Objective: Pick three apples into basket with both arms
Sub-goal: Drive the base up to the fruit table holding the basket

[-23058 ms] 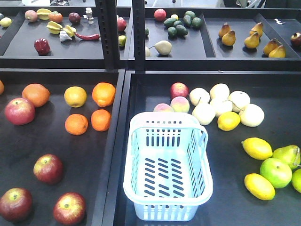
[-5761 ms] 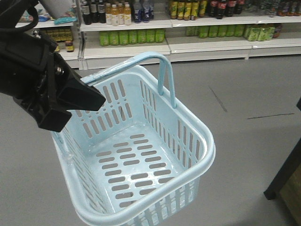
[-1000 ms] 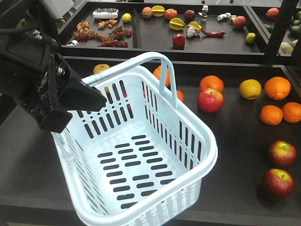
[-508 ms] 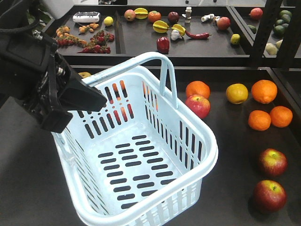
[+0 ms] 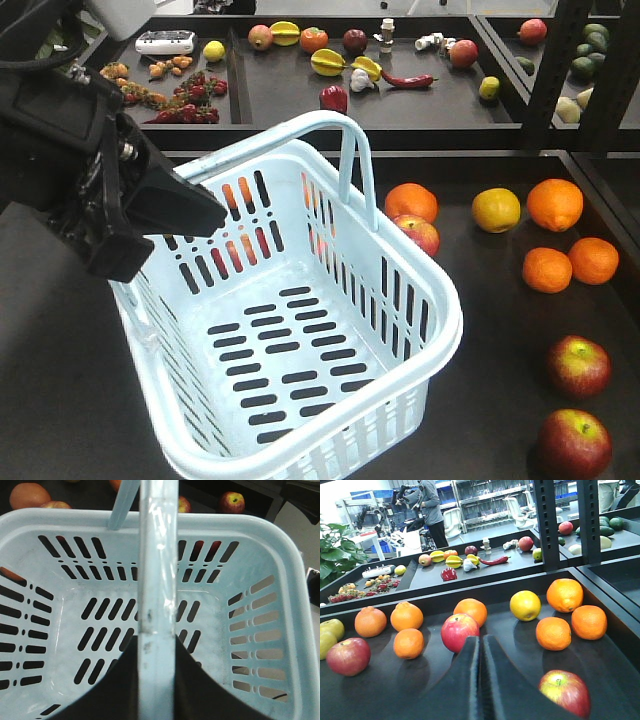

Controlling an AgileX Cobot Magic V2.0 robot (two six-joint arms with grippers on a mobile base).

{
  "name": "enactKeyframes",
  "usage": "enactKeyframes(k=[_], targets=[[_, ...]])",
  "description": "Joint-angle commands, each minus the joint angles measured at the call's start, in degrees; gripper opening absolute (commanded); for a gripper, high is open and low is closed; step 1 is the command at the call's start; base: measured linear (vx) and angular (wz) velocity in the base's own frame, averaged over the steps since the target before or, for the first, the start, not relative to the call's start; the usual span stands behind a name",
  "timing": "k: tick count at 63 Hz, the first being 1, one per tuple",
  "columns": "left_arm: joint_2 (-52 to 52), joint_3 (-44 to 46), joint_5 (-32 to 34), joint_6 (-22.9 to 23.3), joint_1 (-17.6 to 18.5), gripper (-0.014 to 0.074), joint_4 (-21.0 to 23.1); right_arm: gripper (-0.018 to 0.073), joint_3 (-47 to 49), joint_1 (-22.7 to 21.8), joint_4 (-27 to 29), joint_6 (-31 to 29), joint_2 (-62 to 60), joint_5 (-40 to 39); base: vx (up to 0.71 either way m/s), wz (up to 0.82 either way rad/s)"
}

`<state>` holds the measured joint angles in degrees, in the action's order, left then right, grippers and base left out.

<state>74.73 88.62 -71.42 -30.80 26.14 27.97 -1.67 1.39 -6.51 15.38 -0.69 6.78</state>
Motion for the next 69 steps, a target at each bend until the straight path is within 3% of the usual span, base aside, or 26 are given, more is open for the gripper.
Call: enactKeyframes(k=[1,69], targets=[[-1.7,1.74,3.86,0.31,0.24,-0.0006,2.7,-0.0004,-0.69,-0.24,-0.66,-0.01,-0.66,-3.9,0.07,-0.01],[-1.7,1.74,3.86,0.31,0.24,-0.0006,2.7,-0.0004,-0.69,-0.24,-0.66,-0.01,-0.66,-3.9,0.02,0.0]])
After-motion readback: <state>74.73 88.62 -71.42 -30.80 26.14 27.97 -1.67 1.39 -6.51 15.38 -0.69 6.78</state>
